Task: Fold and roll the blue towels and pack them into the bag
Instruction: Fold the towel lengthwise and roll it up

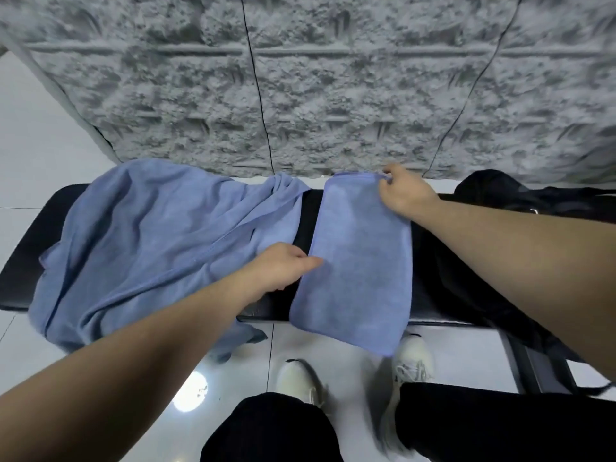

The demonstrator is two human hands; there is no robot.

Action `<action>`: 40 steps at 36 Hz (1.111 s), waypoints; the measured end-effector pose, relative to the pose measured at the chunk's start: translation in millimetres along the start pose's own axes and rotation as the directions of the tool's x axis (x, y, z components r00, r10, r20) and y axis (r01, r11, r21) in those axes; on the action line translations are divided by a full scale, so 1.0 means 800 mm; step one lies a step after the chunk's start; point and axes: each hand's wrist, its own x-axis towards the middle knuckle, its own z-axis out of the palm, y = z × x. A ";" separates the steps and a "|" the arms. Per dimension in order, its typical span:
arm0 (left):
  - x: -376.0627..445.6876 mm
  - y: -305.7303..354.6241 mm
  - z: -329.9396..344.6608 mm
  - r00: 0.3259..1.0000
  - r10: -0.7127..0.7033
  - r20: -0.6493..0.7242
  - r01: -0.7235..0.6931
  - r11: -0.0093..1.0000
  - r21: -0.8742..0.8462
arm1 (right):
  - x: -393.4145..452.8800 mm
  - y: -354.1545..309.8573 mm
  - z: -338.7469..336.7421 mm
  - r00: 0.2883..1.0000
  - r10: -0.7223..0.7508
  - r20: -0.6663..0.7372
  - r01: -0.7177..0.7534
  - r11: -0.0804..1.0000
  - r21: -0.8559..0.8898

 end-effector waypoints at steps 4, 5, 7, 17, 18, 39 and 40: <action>0.010 0.006 0.002 0.999 0.023 -0.036 -0.025 0.998 -0.065 | -0.006 0.008 -0.008 0.995 0.087 0.052 -0.089 0.995 0.036; 0.012 0.007 0.002 0.999 0.021 -0.027 -0.023 0.997 -0.075 | -0.007 0.008 -0.010 0.995 0.083 0.054 -0.086 0.995 0.050; 0.016 0.008 0.000 1.000 0.010 -0.007 -0.011 0.998 -0.063 | -0.005 0.007 -0.011 0.997 0.066 0.045 -0.068 0.996 0.058; 0.026 -0.001 0.001 0.995 0.027 -0.098 -0.032 0.999 -0.045 | 0.041 0.000 -0.004 1.000 0.011 -0.023 -0.009 0.995 0.100; 0.028 -0.001 0.003 0.993 0.034 -0.116 -0.040 0.998 -0.051 | 0.043 -0.001 -0.001 1.000 0.010 -0.026 -0.007 0.995 0.099; -0.016 -0.018 0.028 0.993 -0.010 -0.116 -0.002 0.994 -0.108 | -0.124 0.021 0.013 0.998 0.049 -0.045 -0.044 0.993 0.109; -0.021 -0.021 0.029 0.993 -0.011 -0.119 -0.002 0.994 -0.108 | -0.136 0.022 0.012 0.997 0.079 0.011 -0.080 0.993 0.092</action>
